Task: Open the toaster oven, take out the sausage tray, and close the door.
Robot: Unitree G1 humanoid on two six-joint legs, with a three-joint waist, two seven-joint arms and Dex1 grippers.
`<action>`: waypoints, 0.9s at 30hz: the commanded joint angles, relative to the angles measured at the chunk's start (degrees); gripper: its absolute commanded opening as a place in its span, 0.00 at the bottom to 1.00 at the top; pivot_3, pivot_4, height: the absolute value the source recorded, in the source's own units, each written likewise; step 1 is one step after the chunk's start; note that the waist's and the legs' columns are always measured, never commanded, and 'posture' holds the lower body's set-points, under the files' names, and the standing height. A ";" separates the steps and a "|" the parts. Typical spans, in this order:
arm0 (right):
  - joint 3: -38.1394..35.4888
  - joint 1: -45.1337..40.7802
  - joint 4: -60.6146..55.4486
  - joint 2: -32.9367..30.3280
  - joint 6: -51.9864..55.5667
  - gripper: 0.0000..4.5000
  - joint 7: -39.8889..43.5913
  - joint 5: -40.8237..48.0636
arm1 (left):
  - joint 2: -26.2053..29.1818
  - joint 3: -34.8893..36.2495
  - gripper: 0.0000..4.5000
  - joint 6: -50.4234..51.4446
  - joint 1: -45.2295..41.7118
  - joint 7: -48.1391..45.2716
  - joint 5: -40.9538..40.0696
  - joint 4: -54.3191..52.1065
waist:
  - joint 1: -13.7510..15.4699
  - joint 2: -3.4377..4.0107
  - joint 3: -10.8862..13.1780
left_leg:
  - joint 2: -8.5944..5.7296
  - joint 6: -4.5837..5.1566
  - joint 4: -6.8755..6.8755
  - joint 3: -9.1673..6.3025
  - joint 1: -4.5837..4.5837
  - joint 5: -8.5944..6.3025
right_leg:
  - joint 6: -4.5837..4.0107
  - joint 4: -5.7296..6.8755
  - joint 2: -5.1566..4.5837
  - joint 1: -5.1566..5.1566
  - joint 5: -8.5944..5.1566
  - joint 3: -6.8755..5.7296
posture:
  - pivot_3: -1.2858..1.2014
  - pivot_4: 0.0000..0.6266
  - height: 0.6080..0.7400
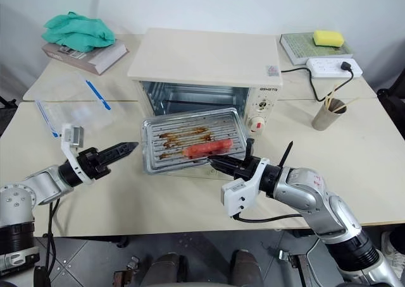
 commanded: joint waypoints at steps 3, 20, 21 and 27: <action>-0.77 -2.45 1.26 -0.58 -2.82 0.00 0.80 1.79 | -1.95 -0.31 1.00 6.53 -1.56 10.23 -13.92 -1.15 | -0.05 0.00 0.00 | 0.01 0.00 0.00 0.00 0.06 0.00 | 0.00 0.01 0.00 0.03 0.00 0.00 | 0.52 0.24 1.00; -1.60 -2.38 2.52 -0.61 -1.48 0.00 3.23 2.46 | 6.58 -2.86 1.00 5.18 6.16 15.53 -29.11 2.81 | -0.16 0.00 0.00 | -0.01 -0.01 -0.09 0.03 0.22 0.00 | -0.02 -0.06 0.00 0.17 -0.01 0.03 | 0.52 0.24 1.00; -1.64 -2.53 2.58 -0.52 -1.46 0.00 3.33 2.44 | 7.06 -3.07 1.00 5.20 6.40 14.85 -29.49 2.73 | -0.15 0.00 0.00 | -0.01 -0.01 -0.09 0.03 0.22 0.00 | -0.03 -0.07 0.00 0.17 -0.01 0.04 | 0.52 0.24 1.00; -1.34 -3.05 2.97 -0.26 -2.13 0.00 3.77 2.41 | 7.19 -4.66 1.00 3.29 5.92 14.66 -31.30 2.90 | 0.01 0.00 0.00 | -0.02 -0.01 -0.06 0.04 0.22 0.00 | -0.03 -0.08 0.00 0.18 -0.01 0.06 | 0.52 0.24 1.00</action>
